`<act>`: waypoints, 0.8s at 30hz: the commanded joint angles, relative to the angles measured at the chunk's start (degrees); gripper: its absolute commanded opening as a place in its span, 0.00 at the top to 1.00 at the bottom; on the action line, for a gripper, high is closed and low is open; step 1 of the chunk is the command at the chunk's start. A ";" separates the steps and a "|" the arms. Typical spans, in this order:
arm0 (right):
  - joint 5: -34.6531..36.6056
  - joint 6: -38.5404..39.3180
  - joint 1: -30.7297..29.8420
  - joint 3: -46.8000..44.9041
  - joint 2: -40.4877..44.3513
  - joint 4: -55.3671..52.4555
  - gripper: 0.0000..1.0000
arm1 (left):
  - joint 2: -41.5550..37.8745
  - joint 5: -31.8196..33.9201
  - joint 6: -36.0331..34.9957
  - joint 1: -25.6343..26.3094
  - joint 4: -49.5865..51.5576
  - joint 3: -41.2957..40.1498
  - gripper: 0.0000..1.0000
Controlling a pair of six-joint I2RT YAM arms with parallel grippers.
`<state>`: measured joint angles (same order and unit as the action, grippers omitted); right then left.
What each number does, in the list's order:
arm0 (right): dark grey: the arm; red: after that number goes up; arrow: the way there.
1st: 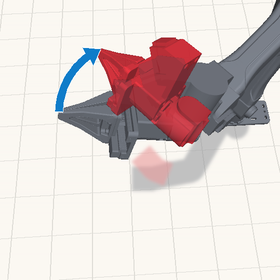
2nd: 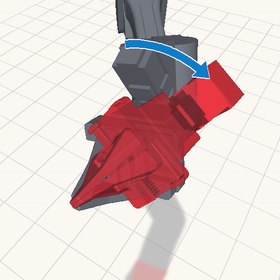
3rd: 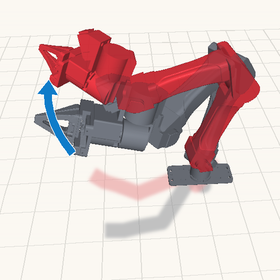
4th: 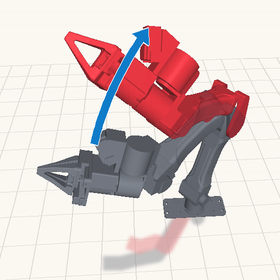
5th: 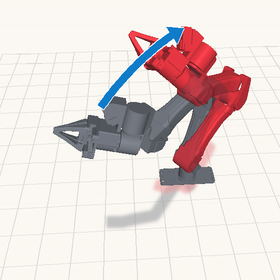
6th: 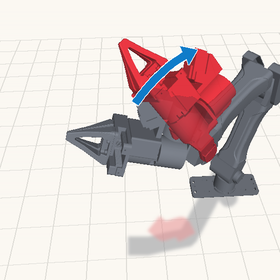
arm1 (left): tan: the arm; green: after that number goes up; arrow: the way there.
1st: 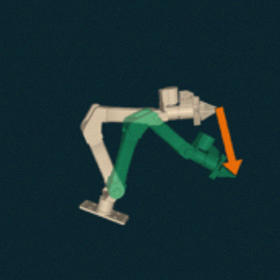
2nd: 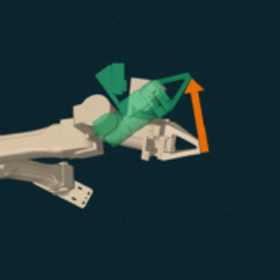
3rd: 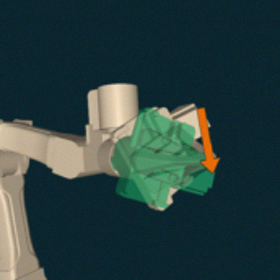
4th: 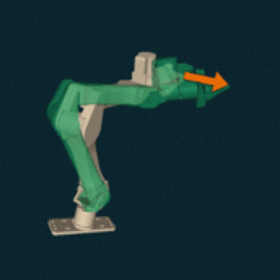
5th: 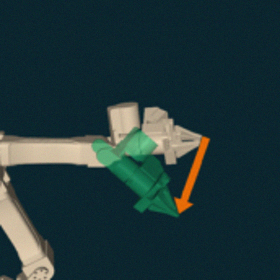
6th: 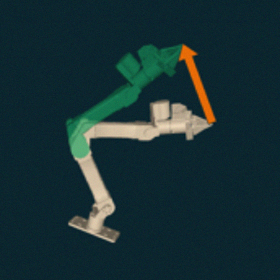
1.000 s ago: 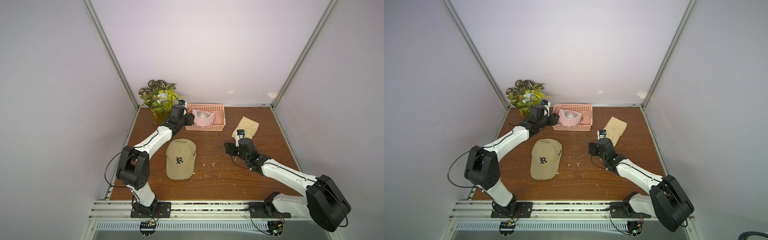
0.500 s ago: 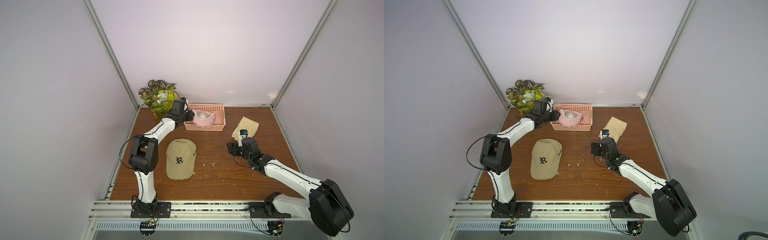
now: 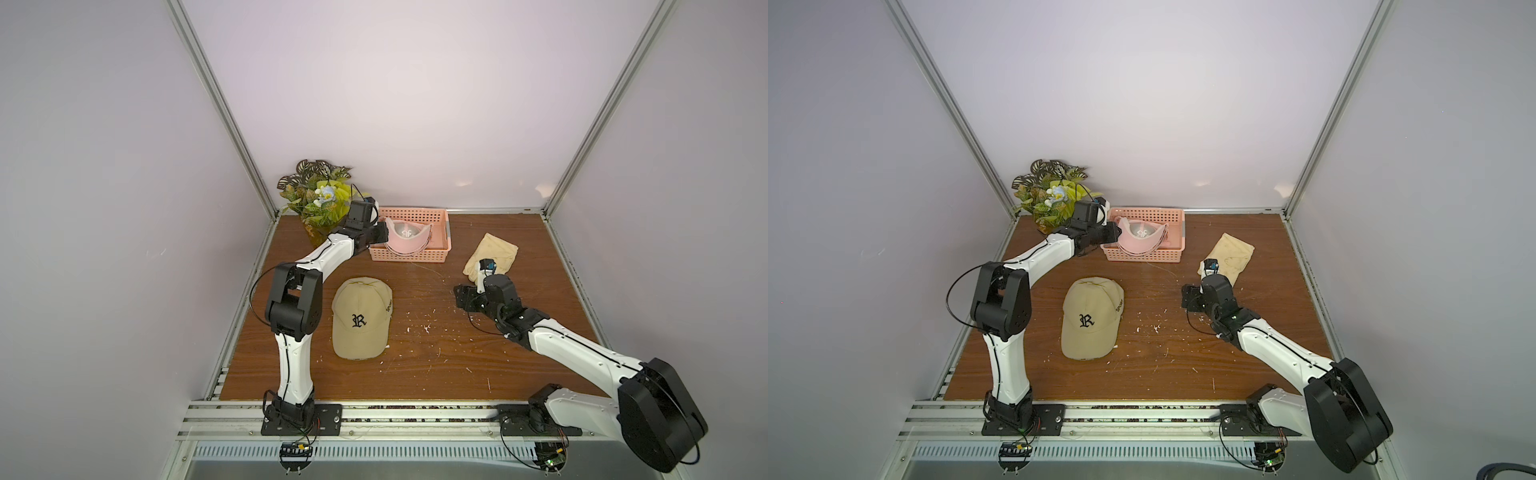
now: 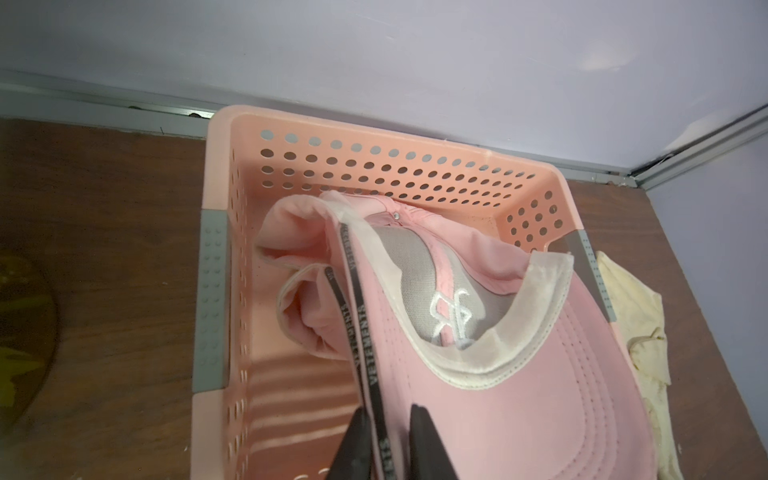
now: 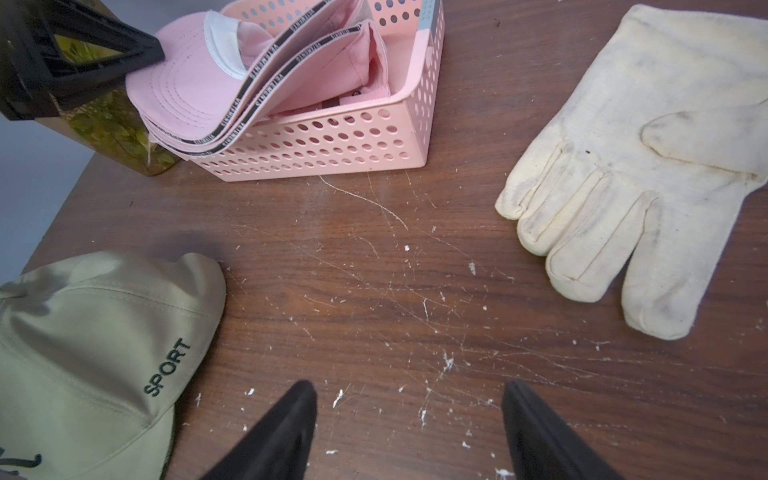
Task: Turn the baseball cap inside out
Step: Pick up the baseball cap from the basket.
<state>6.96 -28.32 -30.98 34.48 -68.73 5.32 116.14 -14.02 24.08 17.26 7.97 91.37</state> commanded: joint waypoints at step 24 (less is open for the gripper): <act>-1.62 0.98 0.40 0.42 -0.70 0.31 0.23 | -0.91 8.28 -5.79 4.05 3.57 4.69 0.96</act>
<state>5.63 -28.25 -30.68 34.48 -69.49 5.32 116.16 -8.12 20.84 20.12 10.52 95.42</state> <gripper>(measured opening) 0.772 0.070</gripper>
